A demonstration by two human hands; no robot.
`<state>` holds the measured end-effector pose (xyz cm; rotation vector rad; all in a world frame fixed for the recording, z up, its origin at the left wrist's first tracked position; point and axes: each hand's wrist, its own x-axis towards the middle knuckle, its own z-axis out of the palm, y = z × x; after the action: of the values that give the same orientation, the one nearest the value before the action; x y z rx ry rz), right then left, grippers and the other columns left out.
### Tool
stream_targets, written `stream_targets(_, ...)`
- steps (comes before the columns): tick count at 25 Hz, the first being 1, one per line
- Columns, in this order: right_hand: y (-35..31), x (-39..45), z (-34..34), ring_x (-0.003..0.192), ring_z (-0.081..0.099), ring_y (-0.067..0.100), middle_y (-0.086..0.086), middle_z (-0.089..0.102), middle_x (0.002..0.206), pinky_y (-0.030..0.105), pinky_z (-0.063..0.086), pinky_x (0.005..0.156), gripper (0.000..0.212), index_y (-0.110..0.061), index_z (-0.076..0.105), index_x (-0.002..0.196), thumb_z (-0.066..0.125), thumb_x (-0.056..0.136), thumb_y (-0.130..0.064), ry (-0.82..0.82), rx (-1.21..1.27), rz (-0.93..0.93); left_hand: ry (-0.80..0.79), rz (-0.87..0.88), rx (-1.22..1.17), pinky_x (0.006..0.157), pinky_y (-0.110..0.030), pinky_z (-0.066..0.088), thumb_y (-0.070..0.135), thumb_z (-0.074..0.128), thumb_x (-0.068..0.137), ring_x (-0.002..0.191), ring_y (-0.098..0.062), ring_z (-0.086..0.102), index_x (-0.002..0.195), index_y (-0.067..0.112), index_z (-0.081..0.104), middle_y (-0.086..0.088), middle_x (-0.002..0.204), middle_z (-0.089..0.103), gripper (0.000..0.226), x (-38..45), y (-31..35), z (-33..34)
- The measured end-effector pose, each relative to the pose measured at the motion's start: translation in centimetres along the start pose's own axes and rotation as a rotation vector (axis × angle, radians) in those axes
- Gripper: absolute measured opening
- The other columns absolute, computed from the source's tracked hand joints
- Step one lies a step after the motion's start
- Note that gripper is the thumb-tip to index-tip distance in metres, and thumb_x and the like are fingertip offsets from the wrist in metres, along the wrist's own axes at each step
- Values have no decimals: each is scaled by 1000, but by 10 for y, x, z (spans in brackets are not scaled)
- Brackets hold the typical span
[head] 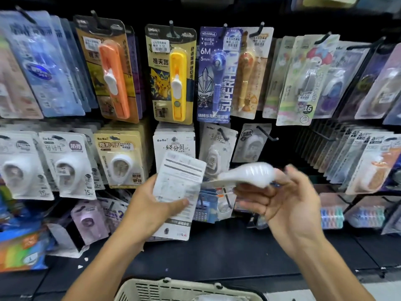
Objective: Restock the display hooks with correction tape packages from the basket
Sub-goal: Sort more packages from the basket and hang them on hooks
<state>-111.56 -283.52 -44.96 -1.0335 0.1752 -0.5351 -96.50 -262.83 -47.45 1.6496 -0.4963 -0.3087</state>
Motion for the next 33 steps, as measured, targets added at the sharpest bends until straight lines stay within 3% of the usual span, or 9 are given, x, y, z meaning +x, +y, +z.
stream_targets(2, -9, 0, -7, 60, 66, 23, 12, 69, 73, 28, 50, 54, 52, -10, 70, 72, 59, 84, -60, 1, -45, -22, 60, -45, -78, 58, -18, 58, -1, 83, 78, 81, -8, 77, 100, 26, 70, 13, 90, 80, 37, 0, 1, -3)
stream_targets(5, -5, 0, -10, 66, 70, 15, 6, 74, 78, 22, 54, 55, 18, -15, 77, 80, 88, 67, -19, -52, -287, -88, 100, -71, -171, 67, -26, 59, 6, 83, 79, 84, -11, 78, 106, 26, 71, 10, 94, 80, 36, 1, 4, -4)
stream_targets(10, 7, 6, -1, 109, 67, -1, -20, 71, 122, 17, 55, 83, 69, -28, 62, 133, 79, 72, -1, -64, -361, -125, 92, -73, -223, 68, -27, 61, 8, 81, 82, 88, -13, 78, 109, 27, 71, 9, 98, 80, 35, -1, 7, -2)
stream_targets(12, 7, 13, 2, 99, 66, -11, -36, 68, 110, 16, 57, 77, 71, -33, 58, 136, 75, 80, 6, 59, -415, -111, 109, -89, -233, 75, -33, 60, 7, 79, 84, 90, -14, 78, 109, 27, 71, 9, 99, 80, 33, -2, 7, -2)
stream_targets(14, 10, 13, 2, 78, 71, 0, -38, 68, 102, 24, 58, 57, 70, -36, 58, 137, 72, 83, 5, 125, -439, -75, 126, -92, -235, 75, -32, 60, 6, 77, 86, 89, -12, 78, 108, 29, 72, 10, 99, 80, 33, -1, 6, -4)
stream_targets(18, 15, 9, 1, 53, 65, 19, -22, 62, 125, 27, 53, 46, 61, -42, 63, 130, 76, 84, -3, 134, -557, -67, 135, -64, -265, 59, -20, 59, 3, 73, 87, 87, -10, 77, 106, 30, 72, 12, 98, 80, 34, 3, 5, -5)
stream_targets(24, 28, 10, 3, 119, 63, 14, -6, 62, 136, 22, 51, 87, 54, -36, 55, 137, 74, 89, -22, 186, -493, 44, 62, 69, -189, 64, -20, 59, -13, 70, 82, 88, -10, 77, 102, 28, 72, 8, 97, 80, 46, 1, 8, -1)
stream_targets(28, 24, -2, 14, 65, 72, 31, 19, 73, 101, 32, 57, 48, 65, -16, 68, 124, 62, 85, -68, -183, -218, 458, -119, 415, 153, 90, -16, 52, -15, 79, 72, 109, 1, 66, 92, 40, 80, 22, 105, 77, 58, -7, 17, 7)
stream_targets(33, 31, -2, 13, 42, 54, 17, 11, 68, 75, 22, 37, 36, 50, -18, 61, 117, 85, 76, -33, -98, -363, 150, 6, 593, 456, 110, -3, 21, -3, 78, 80, 139, 4, 35, 119, 50, 64, 24, 146, 47, 67, -7, 11, 7)
